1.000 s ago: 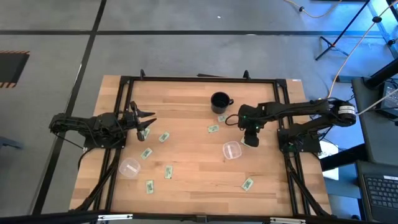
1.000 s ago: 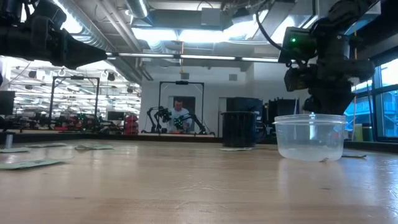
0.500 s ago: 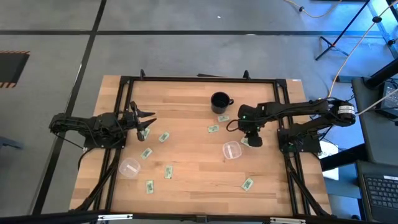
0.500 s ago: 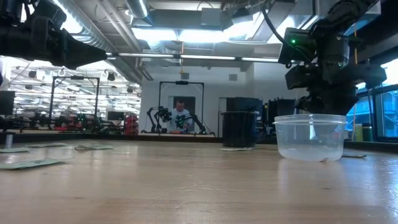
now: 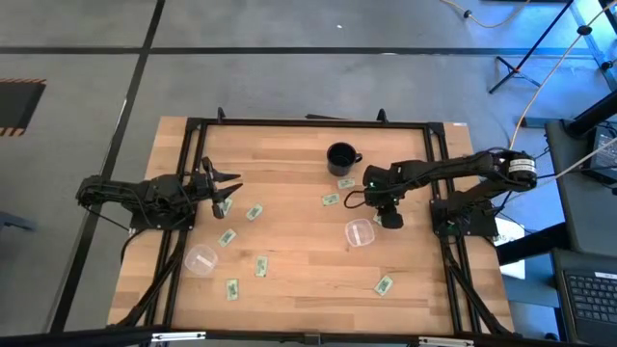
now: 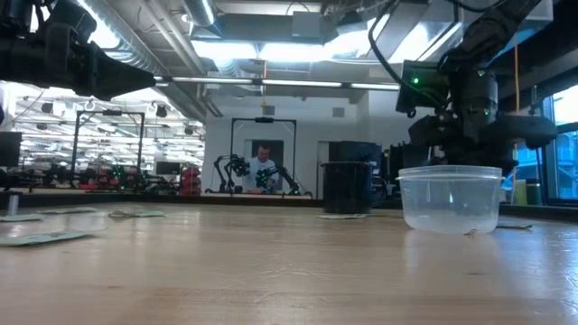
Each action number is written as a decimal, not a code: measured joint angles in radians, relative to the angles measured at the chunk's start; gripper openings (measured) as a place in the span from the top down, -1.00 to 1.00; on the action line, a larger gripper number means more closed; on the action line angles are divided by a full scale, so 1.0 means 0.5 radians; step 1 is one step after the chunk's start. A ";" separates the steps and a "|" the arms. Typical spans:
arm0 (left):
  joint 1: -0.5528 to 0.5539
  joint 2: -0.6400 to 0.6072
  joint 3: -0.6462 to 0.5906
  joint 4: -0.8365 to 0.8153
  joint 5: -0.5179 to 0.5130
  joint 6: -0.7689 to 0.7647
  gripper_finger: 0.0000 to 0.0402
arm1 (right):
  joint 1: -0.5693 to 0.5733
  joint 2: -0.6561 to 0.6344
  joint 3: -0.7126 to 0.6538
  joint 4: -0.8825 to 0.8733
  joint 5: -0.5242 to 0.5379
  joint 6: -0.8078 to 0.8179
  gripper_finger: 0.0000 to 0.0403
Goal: Pick and place Stevia / Truvia into bins
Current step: Put the stevia packet into the right transparent container
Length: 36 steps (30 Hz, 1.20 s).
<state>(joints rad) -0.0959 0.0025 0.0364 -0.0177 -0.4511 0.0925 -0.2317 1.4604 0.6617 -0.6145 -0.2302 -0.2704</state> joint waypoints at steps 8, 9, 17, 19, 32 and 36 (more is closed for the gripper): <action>0.000 0.000 -0.001 0.001 0.000 0.000 0.42 | 0.000 0.070 0.008 -0.010 -0.004 0.000 0.40; -0.001 0.000 -0.001 0.001 0.000 0.000 0.42 | 0.000 0.070 0.008 -0.009 -0.003 0.000 0.42; 0.000 0.000 -0.001 0.000 0.000 0.000 0.42 | -0.002 0.072 0.005 -0.008 0.029 -0.001 0.77; 0.000 0.000 -0.001 0.000 0.000 0.000 0.42 | -0.002 0.073 0.005 -0.006 0.033 -0.001 0.86; 0.000 0.000 0.000 0.001 -0.002 0.000 0.42 | 0.006 -0.007 0.057 -0.187 -0.040 0.048 0.99; -0.001 0.000 0.000 0.001 -0.002 0.000 0.42 | 0.002 -0.127 0.197 -0.331 0.006 0.131 0.99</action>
<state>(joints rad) -0.0963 0.0025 0.0364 -0.0174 -0.4519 0.0925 -0.2310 1.3969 0.7601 -0.7801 -0.2273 -0.2049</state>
